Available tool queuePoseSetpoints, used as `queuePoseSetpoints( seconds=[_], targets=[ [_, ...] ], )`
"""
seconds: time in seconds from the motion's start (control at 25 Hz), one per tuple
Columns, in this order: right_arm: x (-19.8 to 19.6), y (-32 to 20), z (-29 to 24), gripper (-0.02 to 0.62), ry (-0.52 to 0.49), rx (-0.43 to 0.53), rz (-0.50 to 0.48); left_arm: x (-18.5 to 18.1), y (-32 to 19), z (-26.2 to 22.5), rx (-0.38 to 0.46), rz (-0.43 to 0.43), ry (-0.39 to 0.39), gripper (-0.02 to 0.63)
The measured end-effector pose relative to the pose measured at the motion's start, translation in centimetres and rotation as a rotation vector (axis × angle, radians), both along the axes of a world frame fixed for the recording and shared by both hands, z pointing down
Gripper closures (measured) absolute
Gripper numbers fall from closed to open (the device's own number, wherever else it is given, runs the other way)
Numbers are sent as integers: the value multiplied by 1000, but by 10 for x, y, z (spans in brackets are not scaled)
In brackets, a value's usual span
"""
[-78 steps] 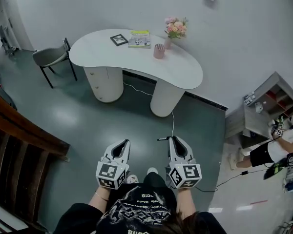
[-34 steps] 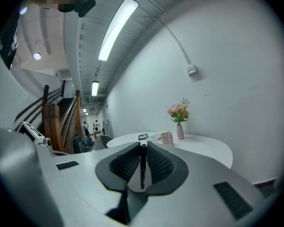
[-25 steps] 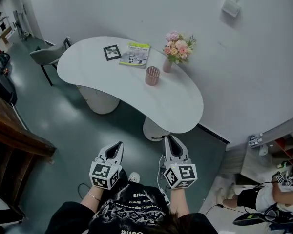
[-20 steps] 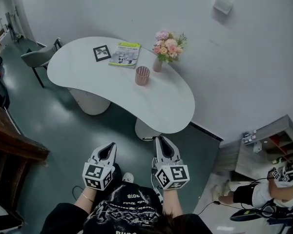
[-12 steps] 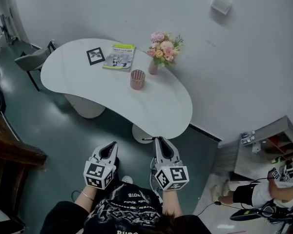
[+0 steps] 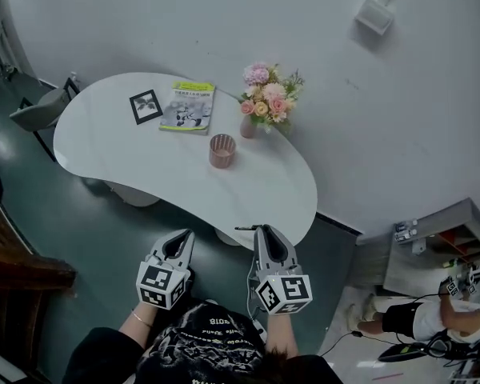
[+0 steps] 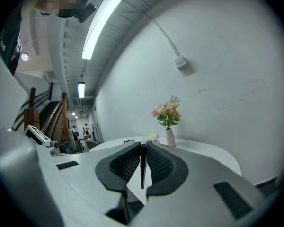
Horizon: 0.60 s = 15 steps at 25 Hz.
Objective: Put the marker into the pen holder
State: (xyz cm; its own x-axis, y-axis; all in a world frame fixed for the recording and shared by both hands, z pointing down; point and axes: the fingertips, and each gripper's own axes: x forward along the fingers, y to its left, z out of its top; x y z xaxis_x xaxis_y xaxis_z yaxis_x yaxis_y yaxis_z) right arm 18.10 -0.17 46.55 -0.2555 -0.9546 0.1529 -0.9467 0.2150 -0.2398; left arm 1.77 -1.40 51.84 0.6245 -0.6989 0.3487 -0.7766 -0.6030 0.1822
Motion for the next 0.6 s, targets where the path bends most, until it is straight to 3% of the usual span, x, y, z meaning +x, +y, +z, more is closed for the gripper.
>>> queuePoseSetpoints(
  seconds=[0.6],
  targets=[
    [-29, -102, 1, 529, 44, -24, 113, -36, -124, 3, -17, 86, 28, 581]
  ],
)
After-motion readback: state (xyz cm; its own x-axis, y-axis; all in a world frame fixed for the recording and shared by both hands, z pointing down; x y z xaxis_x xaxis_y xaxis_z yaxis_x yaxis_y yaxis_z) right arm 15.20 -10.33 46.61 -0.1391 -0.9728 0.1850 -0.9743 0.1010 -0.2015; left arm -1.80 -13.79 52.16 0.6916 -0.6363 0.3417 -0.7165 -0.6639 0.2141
